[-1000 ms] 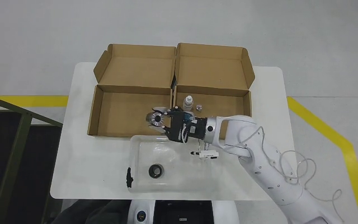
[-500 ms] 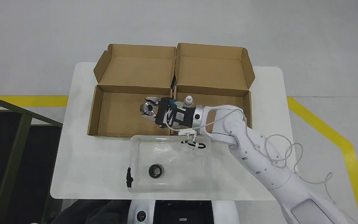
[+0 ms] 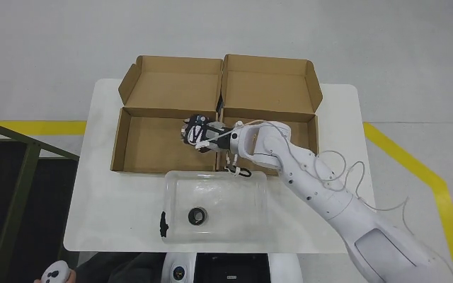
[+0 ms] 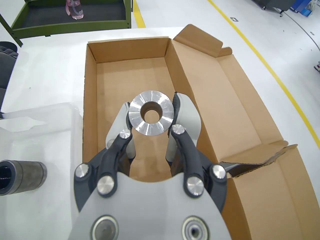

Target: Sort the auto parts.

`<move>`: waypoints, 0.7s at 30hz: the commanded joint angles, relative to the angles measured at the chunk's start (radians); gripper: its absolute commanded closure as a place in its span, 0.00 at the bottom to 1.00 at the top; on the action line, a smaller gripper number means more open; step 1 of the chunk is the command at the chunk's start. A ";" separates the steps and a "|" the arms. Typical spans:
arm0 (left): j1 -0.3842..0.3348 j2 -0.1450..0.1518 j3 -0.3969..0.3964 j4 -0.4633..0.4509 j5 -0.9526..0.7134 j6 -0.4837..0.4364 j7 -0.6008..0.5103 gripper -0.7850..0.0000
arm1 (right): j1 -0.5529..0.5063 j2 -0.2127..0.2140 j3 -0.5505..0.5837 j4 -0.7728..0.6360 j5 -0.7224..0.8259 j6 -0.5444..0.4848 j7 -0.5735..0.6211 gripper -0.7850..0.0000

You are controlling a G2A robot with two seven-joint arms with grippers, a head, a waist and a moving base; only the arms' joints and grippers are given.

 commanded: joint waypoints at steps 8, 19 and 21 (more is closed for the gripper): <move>0.000 0.000 0.000 0.000 0.000 0.000 0.000 0.00 | 0.072 -0.052 -0.062 0.146 0.017 0.006 0.046 1.00; 0.000 0.000 0.000 0.000 0.000 0.000 0.000 0.00 | 0.150 -0.116 -0.126 0.307 0.010 -0.008 0.102 0.98; 0.000 0.000 0.000 0.000 0.000 0.000 0.000 0.00 | 0.162 -0.126 -0.134 0.324 0.001 -0.013 0.117 0.94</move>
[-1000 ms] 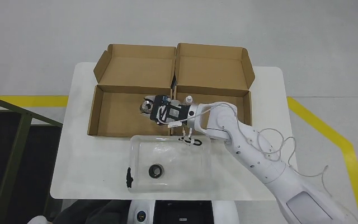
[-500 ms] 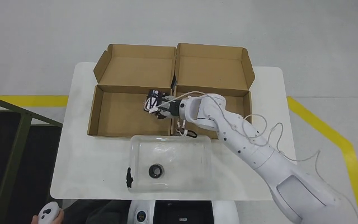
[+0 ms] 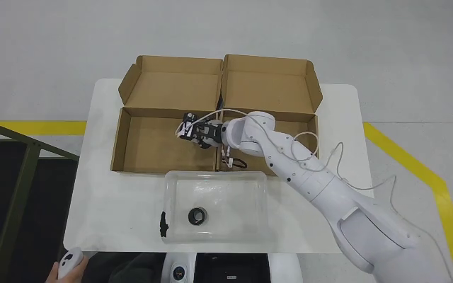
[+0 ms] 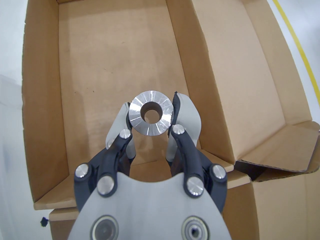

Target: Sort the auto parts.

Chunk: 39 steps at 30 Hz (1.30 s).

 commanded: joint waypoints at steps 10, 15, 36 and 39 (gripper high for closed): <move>0.000 0.000 0.000 0.000 0.000 0.000 0.000 0.00 | 0.029 -0.044 -0.032 0.082 -0.024 -0.014 0.047 0.81; 0.000 0.000 0.000 0.000 0.000 0.000 0.000 0.00 | 0.038 -0.057 -0.036 0.102 -0.047 -0.015 0.054 0.69; 0.000 0.000 0.000 0.000 0.000 0.000 0.000 0.00 | -0.065 0.001 0.115 -0.193 -0.092 -0.101 0.031 0.55; 0.000 0.000 0.000 0.000 0.000 0.000 0.000 0.00 | -0.126 0.026 0.163 -0.299 -0.099 -0.117 0.046 0.55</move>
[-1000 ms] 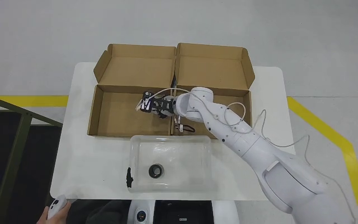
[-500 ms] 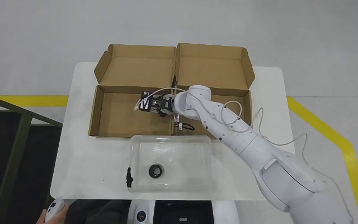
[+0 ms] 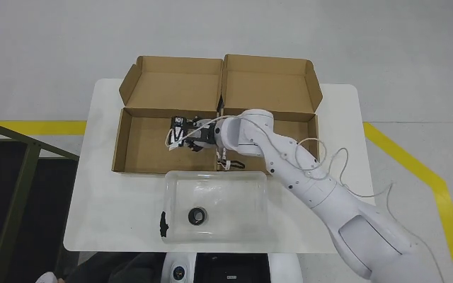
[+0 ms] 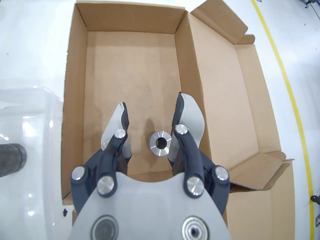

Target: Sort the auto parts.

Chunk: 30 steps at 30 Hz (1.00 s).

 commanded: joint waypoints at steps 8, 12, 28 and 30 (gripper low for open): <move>0.000 0.000 0.000 0.000 0.000 0.000 0.000 0.00 | -0.216 0.068 0.122 -0.304 -0.019 -0.066 0.036 0.54; 0.000 0.000 0.000 0.000 0.000 0.000 0.000 0.00 | -0.299 0.088 0.147 -0.397 -0.033 -0.097 0.043 0.53; 0.000 0.000 0.000 0.000 0.000 0.000 0.000 0.00 | -0.515 0.141 0.154 -0.542 -0.124 -0.217 0.018 0.51; 0.000 0.000 0.000 0.000 0.000 0.000 0.000 0.00 | -0.533 0.147 0.154 -0.547 -0.137 -0.235 0.013 0.51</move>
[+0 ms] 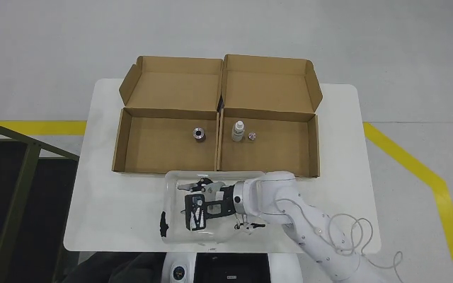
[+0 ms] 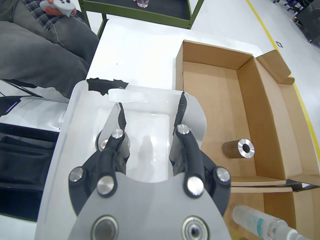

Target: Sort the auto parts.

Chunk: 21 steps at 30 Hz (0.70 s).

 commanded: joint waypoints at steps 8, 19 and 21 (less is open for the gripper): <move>0.000 0.000 0.000 0.000 0.000 0.000 0.000 0.00 | -0.066 0.026 0.019 0.008 -0.053 -0.040 -0.030 0.50; 0.000 0.000 0.000 0.000 0.000 0.000 0.000 0.00 | -0.076 0.037 -0.013 0.052 -0.092 -0.051 -0.037 0.44; 0.000 0.000 0.000 0.000 0.000 0.000 0.000 0.00 | -0.070 0.037 -0.021 0.068 -0.096 -0.046 -0.038 0.44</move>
